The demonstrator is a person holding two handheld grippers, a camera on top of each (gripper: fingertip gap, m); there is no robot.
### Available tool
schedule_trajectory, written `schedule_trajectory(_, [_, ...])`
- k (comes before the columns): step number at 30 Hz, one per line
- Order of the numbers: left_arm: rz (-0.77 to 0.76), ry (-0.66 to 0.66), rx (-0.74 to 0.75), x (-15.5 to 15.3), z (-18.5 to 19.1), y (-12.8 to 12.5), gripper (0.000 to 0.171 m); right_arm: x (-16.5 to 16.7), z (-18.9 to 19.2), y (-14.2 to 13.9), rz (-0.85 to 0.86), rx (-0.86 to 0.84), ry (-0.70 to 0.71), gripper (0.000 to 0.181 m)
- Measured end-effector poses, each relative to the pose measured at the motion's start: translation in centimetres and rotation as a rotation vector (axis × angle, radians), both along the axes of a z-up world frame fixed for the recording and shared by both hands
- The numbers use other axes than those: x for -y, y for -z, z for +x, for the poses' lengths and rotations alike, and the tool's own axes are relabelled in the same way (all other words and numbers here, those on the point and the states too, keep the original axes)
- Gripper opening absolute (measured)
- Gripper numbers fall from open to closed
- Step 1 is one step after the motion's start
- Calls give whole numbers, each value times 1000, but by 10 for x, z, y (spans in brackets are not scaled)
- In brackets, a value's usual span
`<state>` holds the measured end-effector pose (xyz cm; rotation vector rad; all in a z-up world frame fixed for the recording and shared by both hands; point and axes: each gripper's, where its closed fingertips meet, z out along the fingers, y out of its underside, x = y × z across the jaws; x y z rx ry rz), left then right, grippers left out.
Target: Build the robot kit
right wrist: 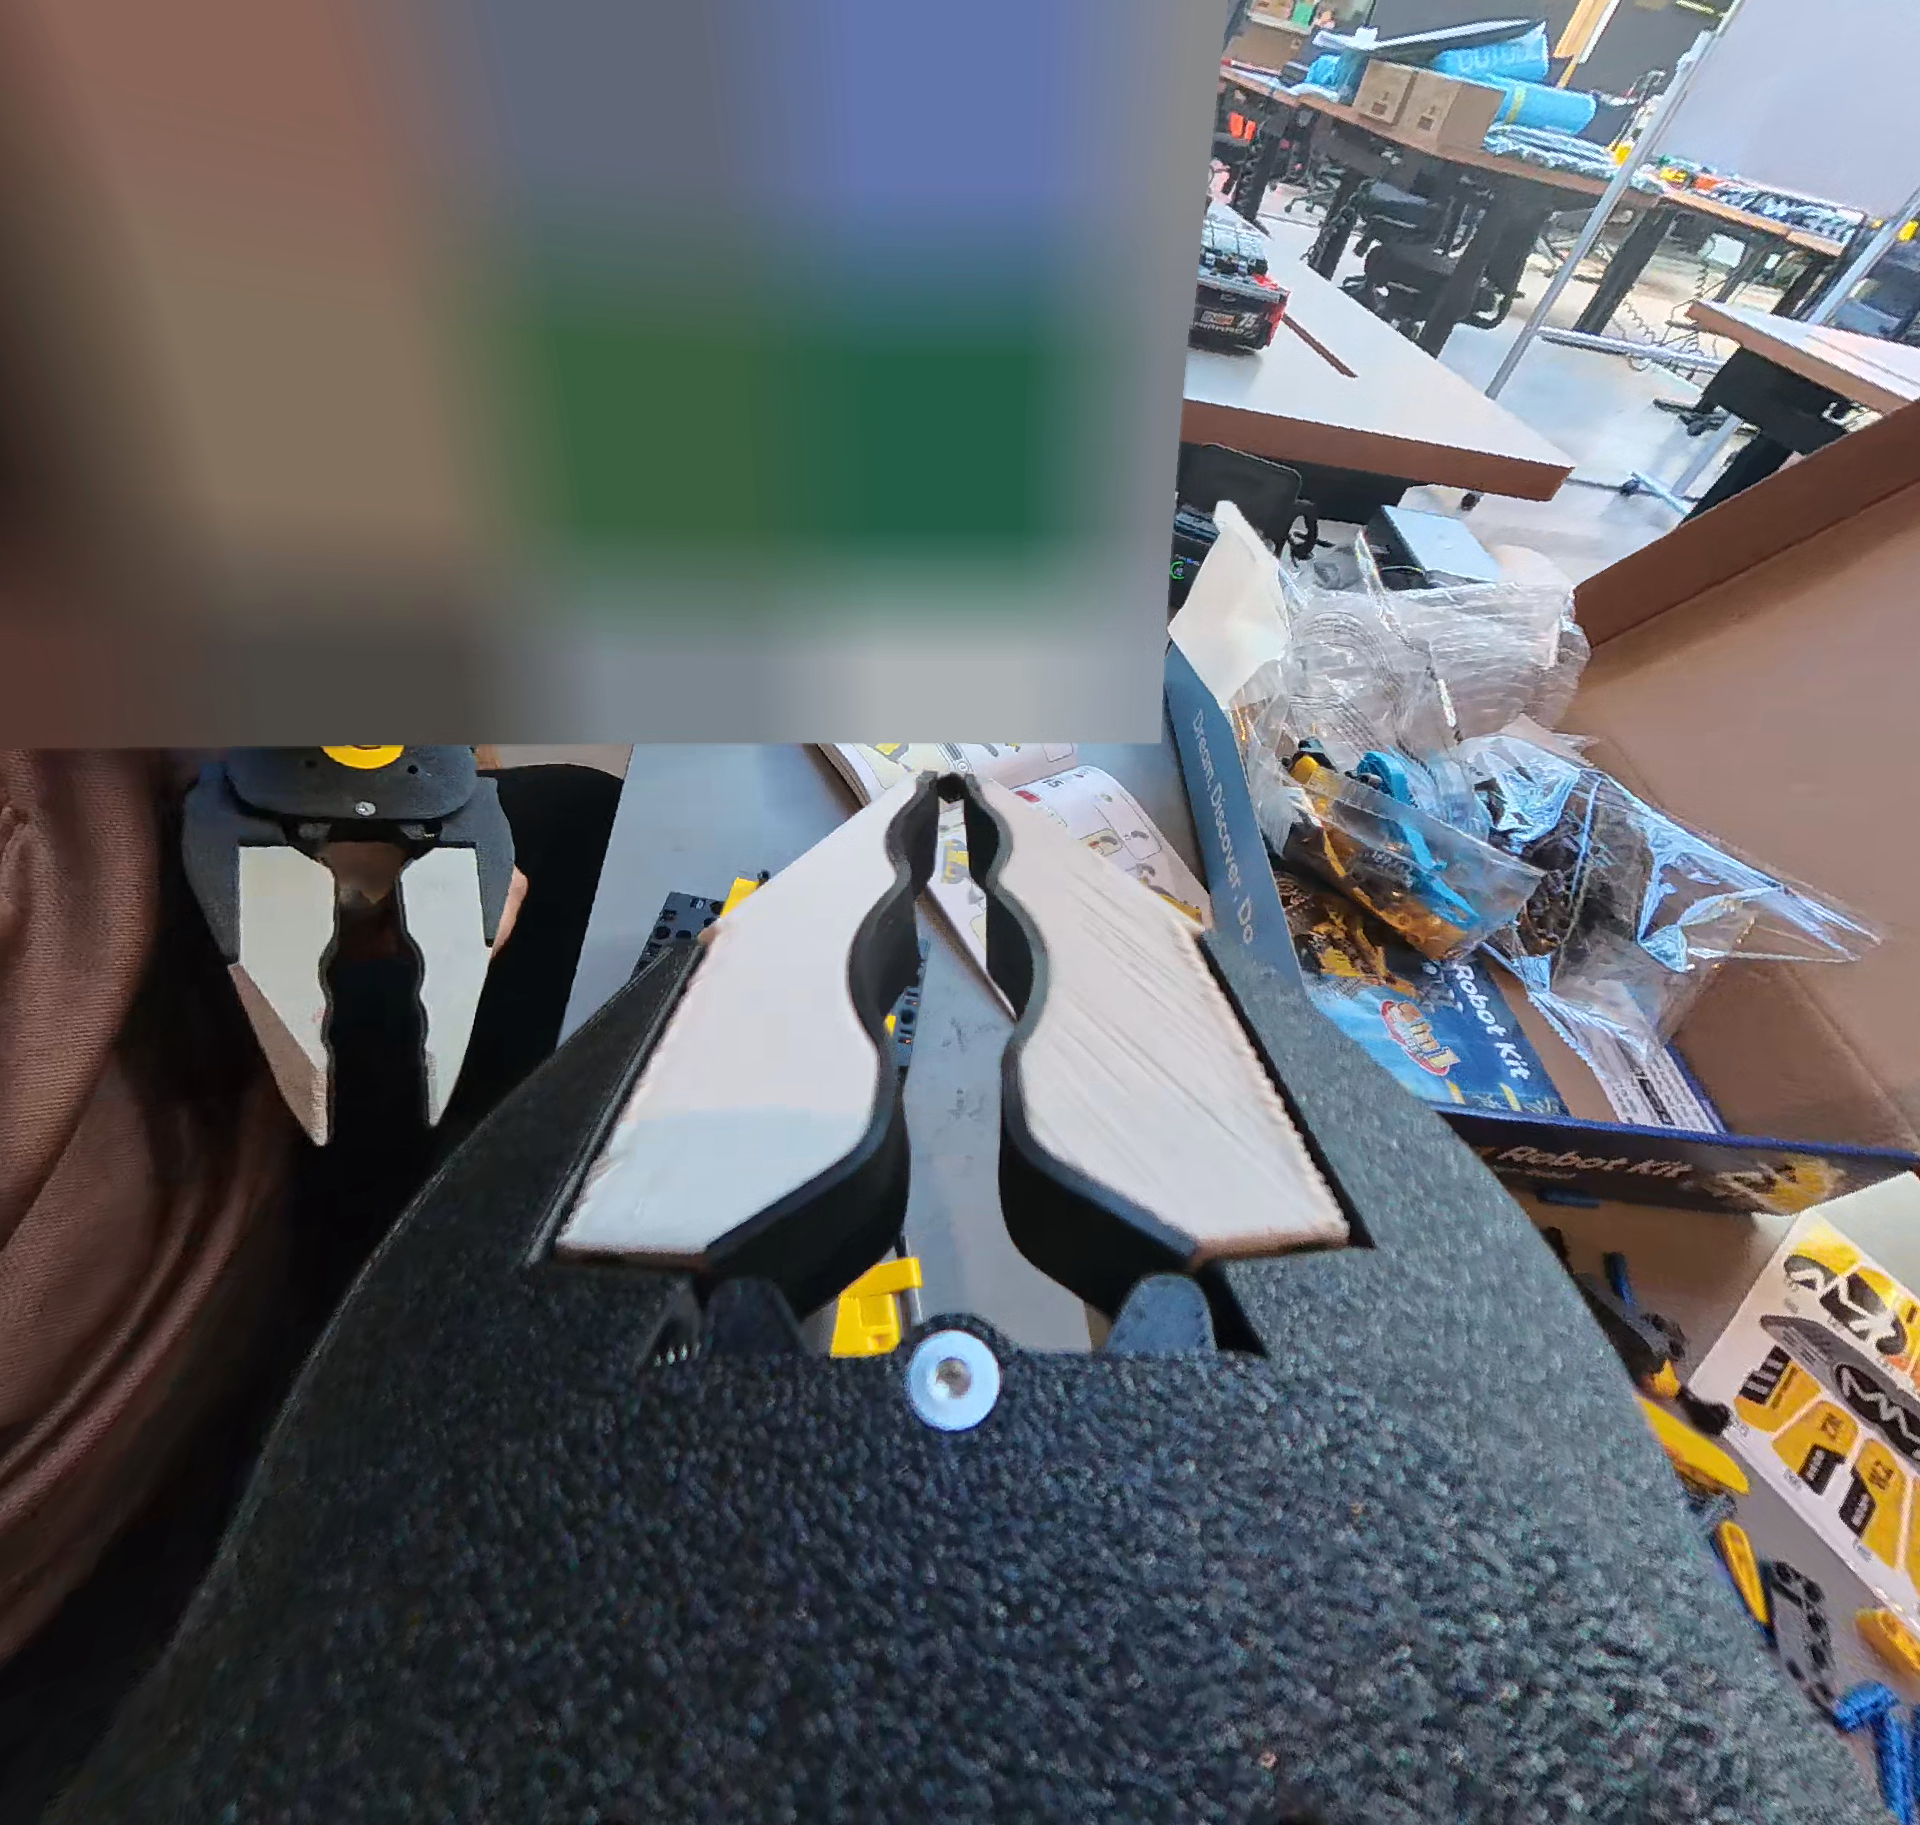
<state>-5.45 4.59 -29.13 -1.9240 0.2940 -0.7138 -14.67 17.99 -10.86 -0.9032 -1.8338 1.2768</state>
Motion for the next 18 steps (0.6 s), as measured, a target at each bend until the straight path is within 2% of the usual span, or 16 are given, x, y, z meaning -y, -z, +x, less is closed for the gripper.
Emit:
schedule_trajectory(6, [-12, -35, -55, 7, -5, 7, 21, 7, 4, -1, 51, 17, -14, 1])
schedule_trajectory(11, [1, -37, -86, 9, -4, 5, 21, 6, 35, 4, 94, 59, 27, 1])
schedule_trajectory(14, [18, -20, -79, 6, 6, 0, 21, -1, 65, 25, 102, 156, 66, 1])
schedule_trajectory(18, [60, 14, -54, -11, 28, -21, 24, -9, 110, 68, 77, 309, 101, 1])
